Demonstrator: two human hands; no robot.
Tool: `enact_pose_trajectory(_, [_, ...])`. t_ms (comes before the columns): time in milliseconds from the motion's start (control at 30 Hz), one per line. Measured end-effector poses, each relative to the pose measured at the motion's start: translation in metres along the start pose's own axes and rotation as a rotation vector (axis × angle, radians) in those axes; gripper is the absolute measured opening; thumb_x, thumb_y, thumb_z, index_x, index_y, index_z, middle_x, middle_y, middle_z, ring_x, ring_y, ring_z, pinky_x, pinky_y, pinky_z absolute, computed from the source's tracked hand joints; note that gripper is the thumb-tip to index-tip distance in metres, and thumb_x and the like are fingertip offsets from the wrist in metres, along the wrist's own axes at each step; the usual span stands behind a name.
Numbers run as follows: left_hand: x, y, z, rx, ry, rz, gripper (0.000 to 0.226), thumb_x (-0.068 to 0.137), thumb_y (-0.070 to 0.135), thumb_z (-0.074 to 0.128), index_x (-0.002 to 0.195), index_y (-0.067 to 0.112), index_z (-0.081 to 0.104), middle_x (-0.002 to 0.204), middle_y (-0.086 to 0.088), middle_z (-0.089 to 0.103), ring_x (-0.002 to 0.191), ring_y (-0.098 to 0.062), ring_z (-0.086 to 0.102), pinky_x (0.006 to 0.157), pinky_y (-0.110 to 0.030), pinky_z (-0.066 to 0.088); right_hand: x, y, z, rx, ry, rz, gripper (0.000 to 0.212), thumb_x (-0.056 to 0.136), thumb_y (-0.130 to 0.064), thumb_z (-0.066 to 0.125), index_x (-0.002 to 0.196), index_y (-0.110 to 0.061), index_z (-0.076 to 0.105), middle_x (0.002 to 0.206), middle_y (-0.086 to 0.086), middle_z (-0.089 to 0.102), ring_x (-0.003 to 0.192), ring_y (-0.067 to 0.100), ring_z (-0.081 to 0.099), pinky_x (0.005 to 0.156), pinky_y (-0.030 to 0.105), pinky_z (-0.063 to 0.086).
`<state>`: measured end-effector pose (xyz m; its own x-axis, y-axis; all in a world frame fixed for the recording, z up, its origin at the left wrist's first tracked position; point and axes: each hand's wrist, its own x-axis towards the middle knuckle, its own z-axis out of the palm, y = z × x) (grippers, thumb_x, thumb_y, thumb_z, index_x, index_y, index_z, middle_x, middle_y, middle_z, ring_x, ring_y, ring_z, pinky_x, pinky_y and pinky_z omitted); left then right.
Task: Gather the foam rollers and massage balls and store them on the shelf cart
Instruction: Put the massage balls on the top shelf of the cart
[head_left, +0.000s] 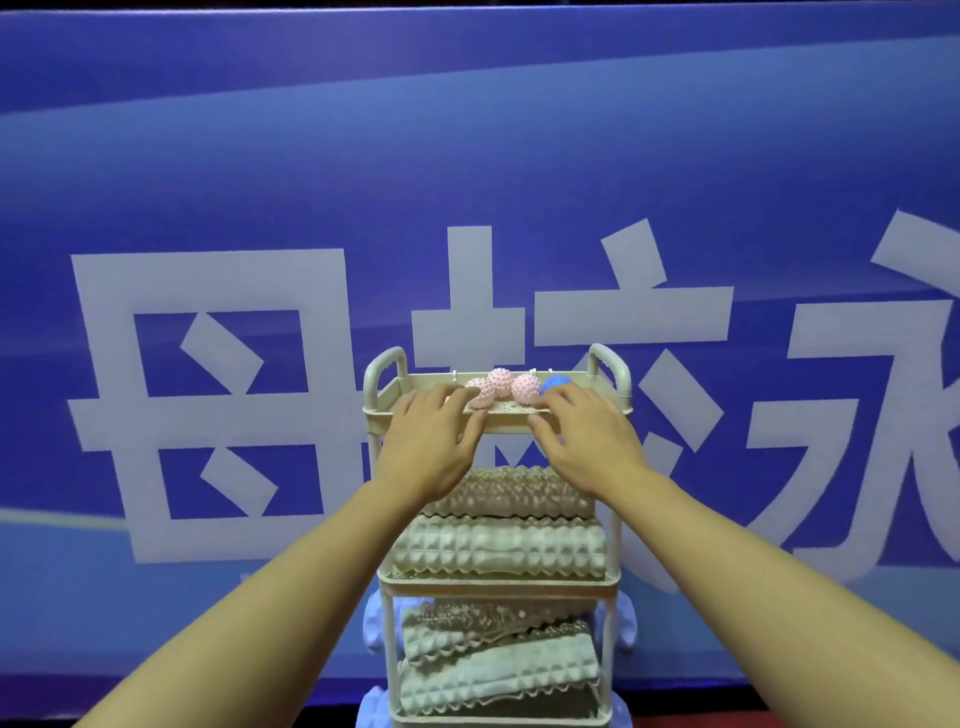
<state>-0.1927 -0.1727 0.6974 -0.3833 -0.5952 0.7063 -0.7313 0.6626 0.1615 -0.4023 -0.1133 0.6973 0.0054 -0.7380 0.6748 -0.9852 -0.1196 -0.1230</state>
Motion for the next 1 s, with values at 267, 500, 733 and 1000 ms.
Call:
enact_pose_trajectory(267, [-0.143,0.023,0.030,-0.074,0.058,-0.013,0.044,0.102,0.041,0.044,0.139,0.020,0.056,0.142,-0.002,0.056,0.131,-0.022,0.050,0.109,-0.044,0.042,-0.138,-0.031,0.033,0.137,0.082,-0.035,0.042,0.101,-0.035,0.047,0.138,-0.021,0.059,0.146,0.001,0.054,0.135,0.021,0.047,0.115,0.043,0.036])
enact_pose_trajectory(500, [-0.354,0.035,0.104,-0.060,-0.301,-0.137,0.049,0.102,0.042,0.040,0.141,0.017,0.056,0.143,-0.006,0.055,0.132,-0.026,0.051,0.109,-0.047,0.042,-0.336,-0.043,0.115,0.087,-0.314,0.123,0.049,0.098,-0.040,0.045,0.139,-0.018,0.059,0.145,0.004,0.056,0.133,0.025,0.052,0.109,0.042,0.043])
enact_pose_trajectory(733, [-0.496,0.053,0.150,-0.053,-0.596,-0.192,0.049,0.101,0.042,0.041,0.142,0.020,0.054,0.148,-0.007,0.052,0.137,-0.026,0.047,0.116,-0.048,0.034,-0.491,-0.062,0.169,0.108,-0.633,0.272,0.053,0.093,-0.040,0.040,0.134,-0.016,0.064,0.137,0.007,0.062,0.124,0.029,0.060,0.102,0.043,0.050])
enact_pose_trajectory(1000, [-0.604,0.071,0.211,-0.079,-0.904,-0.327,0.047,0.096,0.039,0.040,0.133,0.019,0.061,0.137,-0.007,0.060,0.120,-0.027,0.060,0.102,-0.045,0.049,-0.619,-0.074,0.225,0.075,-0.879,0.438,0.055,0.088,-0.044,0.042,0.128,-0.018,0.069,0.130,0.005,0.068,0.112,0.025,0.068,0.089,0.038,0.057])
